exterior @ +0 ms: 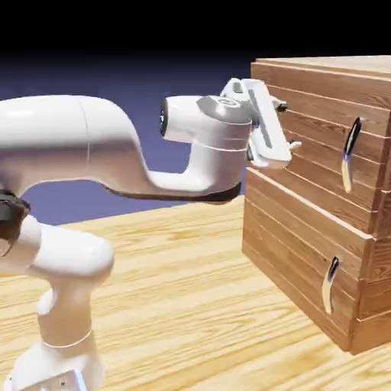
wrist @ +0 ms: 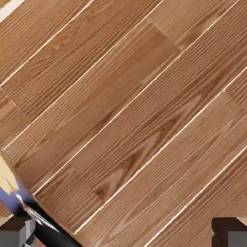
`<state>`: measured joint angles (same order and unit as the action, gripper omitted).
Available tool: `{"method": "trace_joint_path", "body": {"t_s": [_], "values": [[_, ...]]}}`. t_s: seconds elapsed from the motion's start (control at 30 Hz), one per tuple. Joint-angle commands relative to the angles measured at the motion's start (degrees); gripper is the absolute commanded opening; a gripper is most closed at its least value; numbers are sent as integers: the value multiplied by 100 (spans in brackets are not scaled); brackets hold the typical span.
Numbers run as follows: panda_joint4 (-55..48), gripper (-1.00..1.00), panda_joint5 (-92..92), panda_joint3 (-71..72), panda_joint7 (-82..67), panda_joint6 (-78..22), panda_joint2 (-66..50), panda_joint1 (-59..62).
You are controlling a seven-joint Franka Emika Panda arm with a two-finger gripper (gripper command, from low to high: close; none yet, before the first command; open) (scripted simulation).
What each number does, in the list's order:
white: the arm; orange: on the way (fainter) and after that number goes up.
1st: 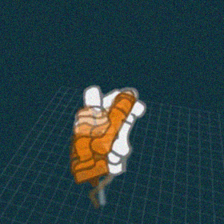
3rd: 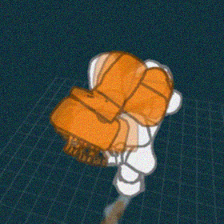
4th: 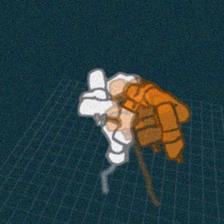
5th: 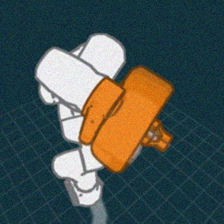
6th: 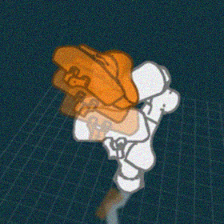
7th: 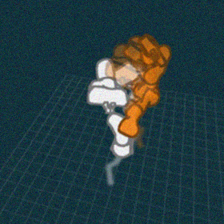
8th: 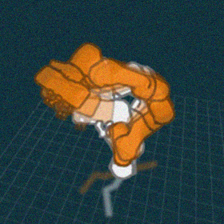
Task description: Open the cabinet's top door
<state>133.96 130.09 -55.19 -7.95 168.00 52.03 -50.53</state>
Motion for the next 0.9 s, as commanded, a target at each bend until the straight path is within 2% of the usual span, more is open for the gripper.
{"method": "trace_joint_path", "body": {"t_s": [0.0,0.43,0.5,0.67,0.7,0.87], "values": [[-52,0,250,-106,-97,-12,37,-96],[-725,0,3489,-1480,-1352,-161,519,-1337],[-735,0,3534,-1499,-1369,-163,526,-1354],[-1558,0,3579,-2091,-1386,-222,329,-2388],[-1559,-100,3579,-2091,-1386,-222,329,-2389],[-900,-100,3592,-1573,-823,-580,-58,-1558]]}}
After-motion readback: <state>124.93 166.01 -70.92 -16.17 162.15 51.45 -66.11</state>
